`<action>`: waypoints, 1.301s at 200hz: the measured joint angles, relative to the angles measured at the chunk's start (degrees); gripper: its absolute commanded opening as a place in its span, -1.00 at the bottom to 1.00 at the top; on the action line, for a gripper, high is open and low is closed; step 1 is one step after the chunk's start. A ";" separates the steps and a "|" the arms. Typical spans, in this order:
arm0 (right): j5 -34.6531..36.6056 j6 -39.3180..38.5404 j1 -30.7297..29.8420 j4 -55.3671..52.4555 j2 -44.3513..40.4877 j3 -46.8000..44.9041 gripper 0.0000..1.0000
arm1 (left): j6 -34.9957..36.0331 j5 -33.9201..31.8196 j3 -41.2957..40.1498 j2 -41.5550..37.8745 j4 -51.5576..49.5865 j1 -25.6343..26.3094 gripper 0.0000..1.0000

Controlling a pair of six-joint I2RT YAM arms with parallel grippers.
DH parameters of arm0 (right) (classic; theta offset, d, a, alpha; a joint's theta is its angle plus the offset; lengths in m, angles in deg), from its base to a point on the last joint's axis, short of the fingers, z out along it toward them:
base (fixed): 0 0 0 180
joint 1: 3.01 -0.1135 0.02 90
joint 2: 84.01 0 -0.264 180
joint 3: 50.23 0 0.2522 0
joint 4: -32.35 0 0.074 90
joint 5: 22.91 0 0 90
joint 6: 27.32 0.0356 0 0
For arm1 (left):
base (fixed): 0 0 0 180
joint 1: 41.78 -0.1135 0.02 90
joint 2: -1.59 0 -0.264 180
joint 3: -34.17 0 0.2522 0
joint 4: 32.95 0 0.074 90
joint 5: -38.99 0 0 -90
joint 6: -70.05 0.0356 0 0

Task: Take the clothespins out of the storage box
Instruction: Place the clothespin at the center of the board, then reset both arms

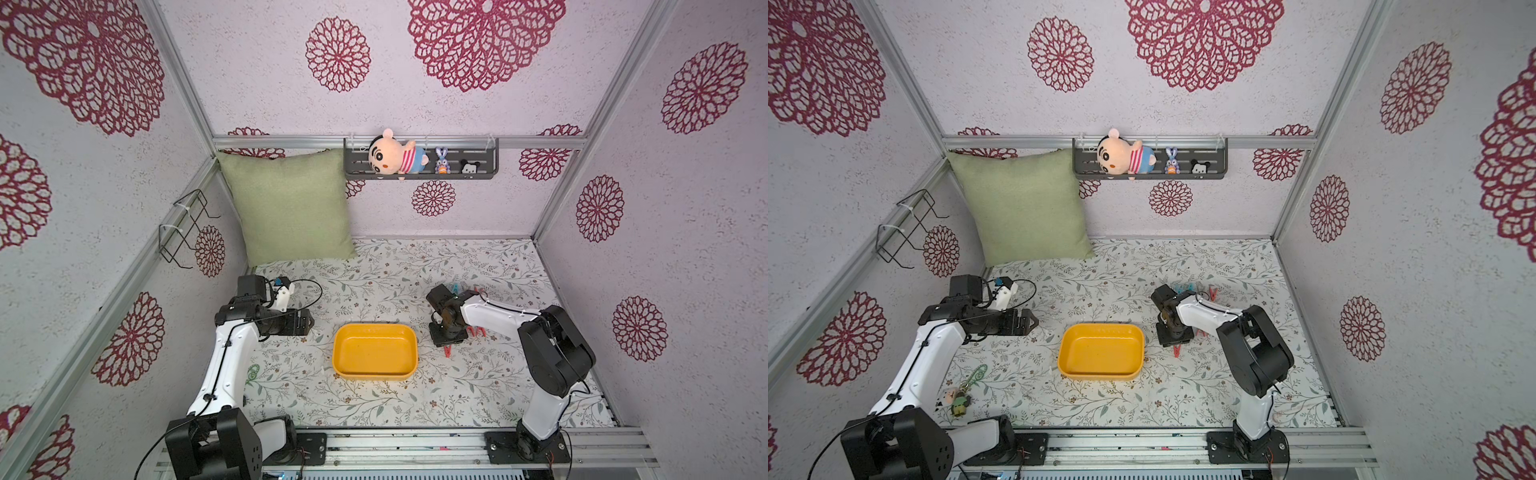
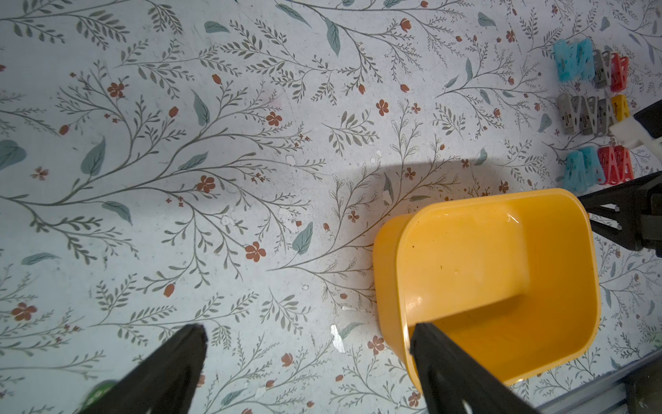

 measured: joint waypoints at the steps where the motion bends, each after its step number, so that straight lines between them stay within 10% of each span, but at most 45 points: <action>1: -0.02 0.00 0.00 -0.02 -0.20 0.00 -0.08 | 0.02 0.00 0.00 0.00 0.00 0.00 0.95; 91: 0.42 -0.48 0.00 4.04 -21.24 -1.36 0.53 | 0.00 -0.46 0.00 0.00 0.04 0.00 0.95; 136: 4.09 -2.23 -0.04 21.16 -37.68 -17.70 0.98 | -2.01 -6.49 -1.27 -1.01 4.42 0.00 0.95; 182: 14.73 -8.74 -0.04 41.29 -49.24 -34.14 0.98 | -6.69 -14.84 -15.26 -6.08 30.08 -0.04 0.95; 260: 25.66 -16.48 4.46 49.70 -51.76 -35.04 0.98 | -12.41 -18.80 -27.43 11.28 76.22 1.09 0.95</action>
